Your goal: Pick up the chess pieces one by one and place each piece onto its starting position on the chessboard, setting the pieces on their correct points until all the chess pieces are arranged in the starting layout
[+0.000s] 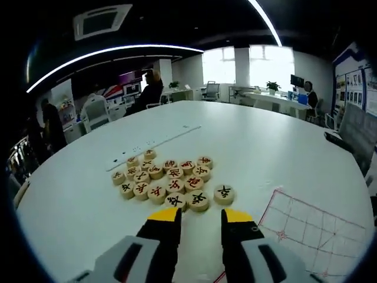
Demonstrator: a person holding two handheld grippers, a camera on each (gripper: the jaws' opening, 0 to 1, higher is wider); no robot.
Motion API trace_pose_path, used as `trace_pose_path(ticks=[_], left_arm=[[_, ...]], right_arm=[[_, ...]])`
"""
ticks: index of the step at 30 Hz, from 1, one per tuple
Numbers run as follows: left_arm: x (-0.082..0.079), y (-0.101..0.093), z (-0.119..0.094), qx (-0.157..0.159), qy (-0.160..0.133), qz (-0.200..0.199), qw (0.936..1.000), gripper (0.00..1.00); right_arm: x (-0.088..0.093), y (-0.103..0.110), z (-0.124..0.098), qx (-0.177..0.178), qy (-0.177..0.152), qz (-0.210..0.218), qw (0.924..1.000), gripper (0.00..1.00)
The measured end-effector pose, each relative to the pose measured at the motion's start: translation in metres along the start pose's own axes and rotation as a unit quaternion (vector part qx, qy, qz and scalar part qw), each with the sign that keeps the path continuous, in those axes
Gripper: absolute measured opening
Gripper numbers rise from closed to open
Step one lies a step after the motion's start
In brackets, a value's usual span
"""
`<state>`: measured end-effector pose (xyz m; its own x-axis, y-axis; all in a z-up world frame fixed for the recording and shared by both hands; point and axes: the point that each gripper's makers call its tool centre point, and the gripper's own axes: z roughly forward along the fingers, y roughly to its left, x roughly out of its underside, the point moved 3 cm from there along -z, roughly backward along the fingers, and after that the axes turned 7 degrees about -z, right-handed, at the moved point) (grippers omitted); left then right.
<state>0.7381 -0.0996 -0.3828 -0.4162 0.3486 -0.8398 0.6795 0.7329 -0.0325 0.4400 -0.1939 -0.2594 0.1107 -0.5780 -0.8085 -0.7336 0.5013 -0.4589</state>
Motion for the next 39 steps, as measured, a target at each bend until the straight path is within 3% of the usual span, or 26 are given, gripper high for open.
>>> trace_pose_path(ticks=[4, 12, 16, 21, 26, 29, 32, 39], left_arm=[[0.002, 0.006, 0.005, -0.011, 0.003, -0.004, 0.9999, 0.3], [-0.006, -0.01, 0.015, 0.007, -0.001, -0.01, 0.9999, 0.32], [-0.007, -0.007, 0.019, -0.003, -0.004, -0.002, 1.0, 0.2], [-0.008, 0.0, 0.014, -0.002, -0.004, -0.018, 0.9998, 0.2], [-0.012, -0.001, -0.01, 0.008, -0.012, -0.013, 0.9998, 0.2], [-0.007, 0.002, -0.028, -0.002, -0.004, 0.038, 0.9993, 0.2], [0.003, 0.0, -0.05, 0.009, -0.001, 0.03, 0.9995, 0.2], [0.005, 0.002, -0.096, 0.027, -0.031, 0.022, 0.9989, 0.2]], right_arm=[[0.001, -0.001, 0.0, 0.001, 0.0, 0.001, 1.0, 0.4], [-0.001, 0.0, 0.0, -0.001, -0.002, 0.0, 1.0, 0.4], [-0.002, 0.0, 0.0, -0.001, -0.001, -0.002, 1.0, 0.4], [-0.002, 0.0, 0.001, -0.002, -0.001, -0.001, 1.0, 0.4], [-0.002, -0.001, 0.001, 0.0, -0.002, 0.0, 1.0, 0.4], [-0.002, 0.0, 0.001, -0.001, -0.002, -0.001, 1.0, 0.4], [-0.003, 0.0, 0.001, -0.001, -0.001, -0.002, 1.0, 0.4], [-0.004, 0.001, 0.001, 0.0, 0.0, -0.004, 1.0, 0.4]])
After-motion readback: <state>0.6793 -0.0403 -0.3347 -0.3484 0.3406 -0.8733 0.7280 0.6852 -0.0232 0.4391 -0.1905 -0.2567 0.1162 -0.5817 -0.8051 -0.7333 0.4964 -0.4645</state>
